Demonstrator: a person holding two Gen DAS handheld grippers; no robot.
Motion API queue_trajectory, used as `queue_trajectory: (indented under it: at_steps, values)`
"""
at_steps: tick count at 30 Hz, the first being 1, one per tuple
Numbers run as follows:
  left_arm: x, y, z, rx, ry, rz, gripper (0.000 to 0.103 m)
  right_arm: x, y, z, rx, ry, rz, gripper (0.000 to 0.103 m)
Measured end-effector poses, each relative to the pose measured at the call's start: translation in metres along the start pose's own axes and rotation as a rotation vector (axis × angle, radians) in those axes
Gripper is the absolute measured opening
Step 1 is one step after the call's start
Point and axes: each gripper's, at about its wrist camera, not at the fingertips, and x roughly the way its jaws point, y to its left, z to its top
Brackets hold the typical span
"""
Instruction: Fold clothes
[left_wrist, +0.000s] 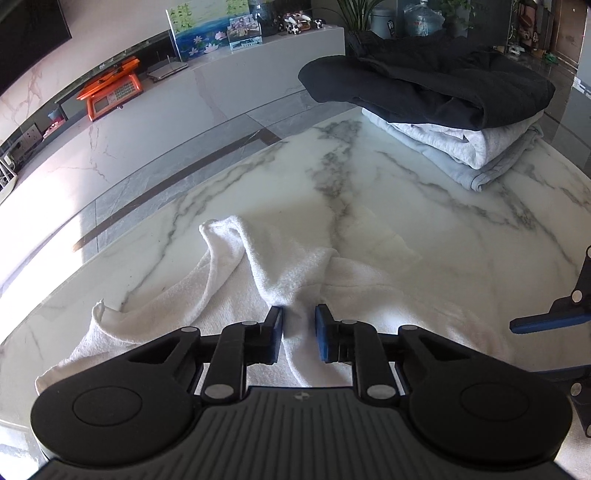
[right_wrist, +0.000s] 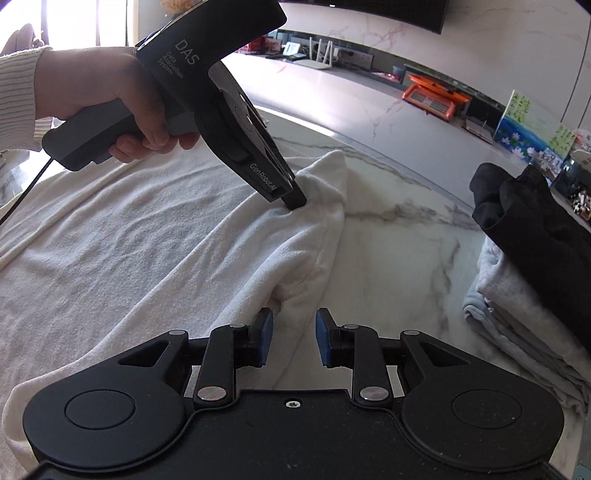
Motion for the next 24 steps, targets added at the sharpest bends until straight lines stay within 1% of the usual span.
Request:
queue_trajectory:
  at_steps: [1, 3, 7, 8, 9, 12, 13, 15, 16, 18, 20, 22, 23, 24]
  values:
    - [0.000, 0.001, 0.000, -0.004, 0.000, -0.004, 0.017, 0.003, 0.001, 0.003, 0.001, 0.003, 0.007, 0.026]
    - [0.000, 0.004, 0.001, -0.020, 0.001, -0.016, 0.017, 0.011, 0.005, 0.007, -0.013, 0.010, -0.027, 0.026]
    - [0.000, 0.007, 0.000, -0.034, -0.005, -0.024, 0.017, 0.019, 0.011, 0.005, -0.067, 0.041, -0.226, 0.025]
    - [0.000, 0.006, 0.000, -0.034, -0.008, -0.021, 0.017, 0.019, 0.010, 0.004, -0.072, 0.049, -0.285, 0.025]
    - [0.000, 0.006, 0.000, -0.032, -0.012, -0.019, 0.017, 0.020, 0.008, 0.002, -0.058, 0.057, -0.322, 0.025]
    - [0.000, 0.005, -0.002, -0.025, -0.041, -0.022, 0.017, 0.018, -0.002, -0.001, 0.002, 0.061, -0.343, 0.024]
    - [-0.001, 0.005, -0.002, -0.033, -0.058, -0.034, 0.017, 0.017, -0.004, -0.001, 0.013, 0.071, -0.355, 0.024]
    - [-0.004, 0.008, -0.002, -0.051, -0.091, -0.048, 0.018, 0.015, -0.008, -0.002, 0.037, 0.077, -0.347, 0.016]
    - [-0.006, 0.011, 0.000, -0.068, -0.105, -0.044, 0.018, 0.014, -0.010, -0.002, 0.045, 0.076, -0.337, 0.014]
    - [-0.007, 0.017, 0.004, -0.096, -0.111, -0.041, 0.018, 0.013, -0.011, -0.003, 0.053, 0.073, -0.318, 0.008]
    - [-0.006, 0.028, 0.008, -0.152, -0.115, -0.073, 0.018, 0.016, -0.011, -0.003, 0.048, 0.073, -0.310, 0.007]
    - [-0.003, 0.034, 0.011, -0.182, -0.106, -0.099, 0.020, 0.018, -0.012, -0.002, 0.044, 0.075, -0.304, 0.007]
    - [-0.001, 0.037, 0.012, -0.197, -0.101, -0.112, 0.023, 0.017, -0.012, -0.002, 0.043, 0.075, -0.300, 0.007]
    - [0.001, 0.039, 0.014, -0.212, -0.101, -0.119, 0.028, 0.017, -0.012, -0.002, 0.042, 0.076, -0.296, 0.007]
